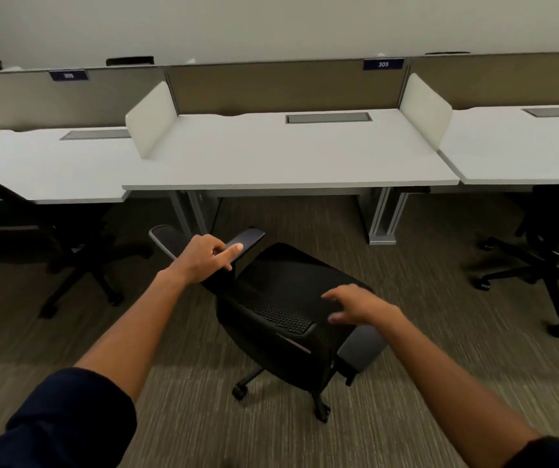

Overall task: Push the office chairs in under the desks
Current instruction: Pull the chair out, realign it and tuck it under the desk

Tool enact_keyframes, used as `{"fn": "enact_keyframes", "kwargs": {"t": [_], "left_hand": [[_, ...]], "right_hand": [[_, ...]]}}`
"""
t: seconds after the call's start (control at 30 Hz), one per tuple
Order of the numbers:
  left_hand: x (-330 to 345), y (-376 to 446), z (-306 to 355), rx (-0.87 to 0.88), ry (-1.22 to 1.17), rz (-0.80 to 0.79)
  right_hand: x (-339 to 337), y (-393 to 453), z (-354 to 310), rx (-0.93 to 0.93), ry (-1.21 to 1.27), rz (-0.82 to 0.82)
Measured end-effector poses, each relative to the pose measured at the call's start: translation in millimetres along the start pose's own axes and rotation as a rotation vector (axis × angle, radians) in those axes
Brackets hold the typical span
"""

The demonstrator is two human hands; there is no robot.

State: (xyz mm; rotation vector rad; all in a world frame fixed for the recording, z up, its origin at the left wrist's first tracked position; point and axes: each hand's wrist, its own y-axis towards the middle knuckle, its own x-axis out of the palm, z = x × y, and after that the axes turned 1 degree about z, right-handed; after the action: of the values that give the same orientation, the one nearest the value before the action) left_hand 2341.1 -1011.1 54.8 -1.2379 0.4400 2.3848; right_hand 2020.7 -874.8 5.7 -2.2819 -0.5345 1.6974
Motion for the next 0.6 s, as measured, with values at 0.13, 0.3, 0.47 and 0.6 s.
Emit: {"fn": "enact_keyframes", "kwargs": {"t": [0.13,0.3,0.47,0.6], "left_hand": [[11,-2,18,0.08,0.102,0.031],[18,-7,34,0.075,0.217,-0.064],[35,-6,34,0.033,0.276,-0.133],[44,-12,48,0.12,0.258,0.036]], "right_hand": [[-32,-9,-2,0.047,0.225,0.192],[-27,-22,-54,0.047,0.275,0.21],[2,-28,-76,0.104,0.174,0.328],[-1,-31,-64,0.114,0.053,0.541]]}}
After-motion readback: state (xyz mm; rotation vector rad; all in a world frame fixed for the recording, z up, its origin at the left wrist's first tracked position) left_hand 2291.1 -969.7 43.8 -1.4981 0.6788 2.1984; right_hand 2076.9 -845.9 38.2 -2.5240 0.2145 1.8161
